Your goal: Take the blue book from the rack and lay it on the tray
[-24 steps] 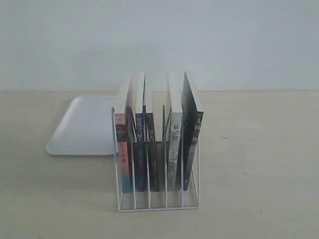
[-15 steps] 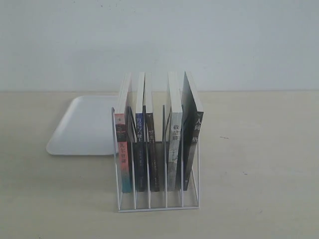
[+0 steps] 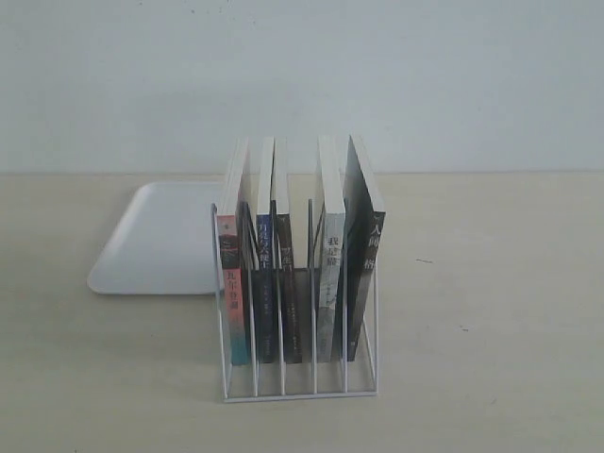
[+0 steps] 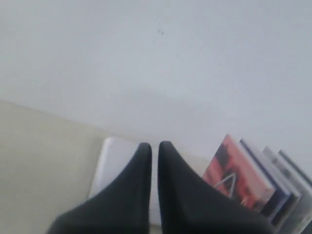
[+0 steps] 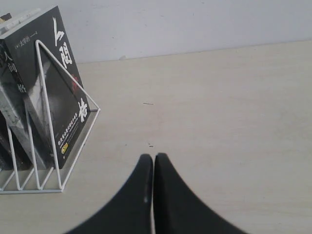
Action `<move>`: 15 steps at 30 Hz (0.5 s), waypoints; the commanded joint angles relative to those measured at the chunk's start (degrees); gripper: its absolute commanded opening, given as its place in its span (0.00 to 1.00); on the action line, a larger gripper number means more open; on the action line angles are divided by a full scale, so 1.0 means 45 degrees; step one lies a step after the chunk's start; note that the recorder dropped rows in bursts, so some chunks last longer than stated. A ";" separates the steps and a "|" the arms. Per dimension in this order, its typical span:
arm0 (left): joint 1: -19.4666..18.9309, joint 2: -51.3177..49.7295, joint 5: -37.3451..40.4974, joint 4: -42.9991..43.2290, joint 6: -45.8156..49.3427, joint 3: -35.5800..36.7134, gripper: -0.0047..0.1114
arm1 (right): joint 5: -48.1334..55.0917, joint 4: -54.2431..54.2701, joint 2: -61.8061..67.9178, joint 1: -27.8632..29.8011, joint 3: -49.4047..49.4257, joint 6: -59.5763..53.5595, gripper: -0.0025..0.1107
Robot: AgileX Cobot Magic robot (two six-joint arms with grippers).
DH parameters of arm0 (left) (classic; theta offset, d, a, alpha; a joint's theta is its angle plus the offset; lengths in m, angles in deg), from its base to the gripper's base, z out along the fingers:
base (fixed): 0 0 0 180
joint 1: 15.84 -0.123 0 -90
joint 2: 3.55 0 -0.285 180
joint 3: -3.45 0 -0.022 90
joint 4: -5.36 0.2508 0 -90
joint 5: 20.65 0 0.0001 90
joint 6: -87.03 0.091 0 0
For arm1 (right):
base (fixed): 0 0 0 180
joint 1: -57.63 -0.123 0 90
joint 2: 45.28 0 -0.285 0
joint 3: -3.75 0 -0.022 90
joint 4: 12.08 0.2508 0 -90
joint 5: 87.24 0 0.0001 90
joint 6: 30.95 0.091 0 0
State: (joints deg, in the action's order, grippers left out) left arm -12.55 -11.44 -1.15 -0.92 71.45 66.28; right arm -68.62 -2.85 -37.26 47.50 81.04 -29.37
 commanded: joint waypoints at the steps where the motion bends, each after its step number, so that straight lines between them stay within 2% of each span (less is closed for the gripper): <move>1: 0.0052 0.0022 -0.0765 -0.0766 -0.0032 -0.0936 0.08 | -0.0169 -0.0132 -0.0052 0.0076 -0.0016 -0.0039 0.02; 7: 0.0052 0.0022 -0.2917 -0.0727 -0.0008 -0.0983 0.08 | -0.0169 -0.0132 -0.0052 0.0076 -0.0016 -0.0039 0.02; 12: 0.0052 0.0022 -0.7171 -0.0317 -0.0011 -0.0983 0.08 | -0.0169 -0.0132 -0.0052 0.0076 -0.0016 -0.0039 0.02; 15: 0.0052 0.0022 -0.9112 -0.0317 -0.0011 -0.1006 0.08 | -0.0169 -0.0132 -0.0052 0.0076 -0.0016 -0.0039 0.02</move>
State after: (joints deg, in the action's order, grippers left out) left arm -12.55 -11.32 -33.00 -2.63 71.45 62.17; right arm -68.62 -2.85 -37.26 47.50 81.04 -29.37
